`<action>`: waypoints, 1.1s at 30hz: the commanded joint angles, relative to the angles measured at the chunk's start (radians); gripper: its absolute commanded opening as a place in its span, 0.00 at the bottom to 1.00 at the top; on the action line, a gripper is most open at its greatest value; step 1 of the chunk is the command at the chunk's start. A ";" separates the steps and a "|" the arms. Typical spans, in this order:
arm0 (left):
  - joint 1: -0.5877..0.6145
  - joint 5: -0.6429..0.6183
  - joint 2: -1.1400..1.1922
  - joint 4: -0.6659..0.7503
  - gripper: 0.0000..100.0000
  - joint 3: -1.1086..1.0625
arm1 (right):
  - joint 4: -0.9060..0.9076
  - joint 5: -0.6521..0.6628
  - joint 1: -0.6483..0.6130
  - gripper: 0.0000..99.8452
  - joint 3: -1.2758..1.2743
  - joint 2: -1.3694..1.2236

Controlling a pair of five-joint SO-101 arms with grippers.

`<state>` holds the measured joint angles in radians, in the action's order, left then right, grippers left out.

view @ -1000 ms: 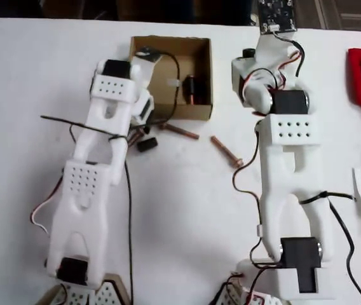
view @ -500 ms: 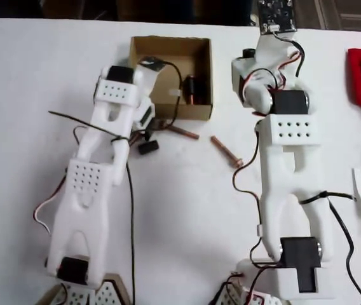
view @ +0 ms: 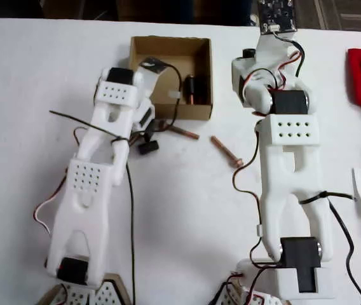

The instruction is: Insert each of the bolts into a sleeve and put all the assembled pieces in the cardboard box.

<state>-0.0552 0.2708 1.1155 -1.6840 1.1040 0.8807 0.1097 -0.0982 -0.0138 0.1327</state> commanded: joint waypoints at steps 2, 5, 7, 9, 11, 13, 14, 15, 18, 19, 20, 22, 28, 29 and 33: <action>0.002 0.002 0.002 0.038 0.20 0.004 | -0.016 -0.006 0.005 0.02 0.055 0.010; 0.003 0.005 0.002 0.041 0.20 0.004 | -0.016 -0.006 0.005 0.02 0.055 0.010; 0.003 0.005 0.002 0.040 0.20 0.004 | -0.016 -0.006 -0.004 0.02 0.055 0.010; 0.003 0.005 0.002 0.037 0.19 0.004 | -0.015 -0.006 -0.010 0.02 0.051 0.010; 0.003 0.005 0.002 0.037 0.12 0.004 | -0.015 -0.006 -0.018 0.02 0.051 0.010; 0.003 0.005 0.002 0.040 0.04 0.004 | -0.015 -0.006 -0.019 0.02 0.051 0.010; 0.003 0.005 0.002 0.041 0.02 0.004 | -0.015 -0.006 -0.021 0.02 0.051 0.010; 0.003 0.005 0.002 0.041 0.03 0.004 | -0.015 -0.006 -0.022 0.02 0.051 0.010; 0.003 0.005 0.002 0.041 0.06 0.004 | -0.015 -0.006 -0.022 0.02 0.051 0.010; 0.003 0.005 0.002 0.041 0.07 0.004 | -0.015 -0.006 -0.022 0.02 0.051 0.010; 0.003 0.005 0.002 0.041 0.07 0.004 | -0.015 -0.006 -0.022 0.02 0.051 0.010; 0.003 0.005 0.002 0.037 0.07 0.007 | -0.015 -0.006 -0.021 0.02 0.051 0.010; 0.011 0.012 -0.012 0.009 0.09 0.015 | -0.015 -0.006 -0.019 0.02 0.051 0.010; 0.009 0.031 -0.012 0.003 0.11 0.015 | -0.015 -0.006 -0.019 0.02 0.051 0.010; 0.003 0.109 -0.012 -0.035 0.21 0.015 | -0.015 -0.006 -0.018 0.02 0.051 0.010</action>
<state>-0.0614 0.3337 1.1170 -1.6855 1.1070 0.8807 0.1097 -0.1059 -0.0138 0.1327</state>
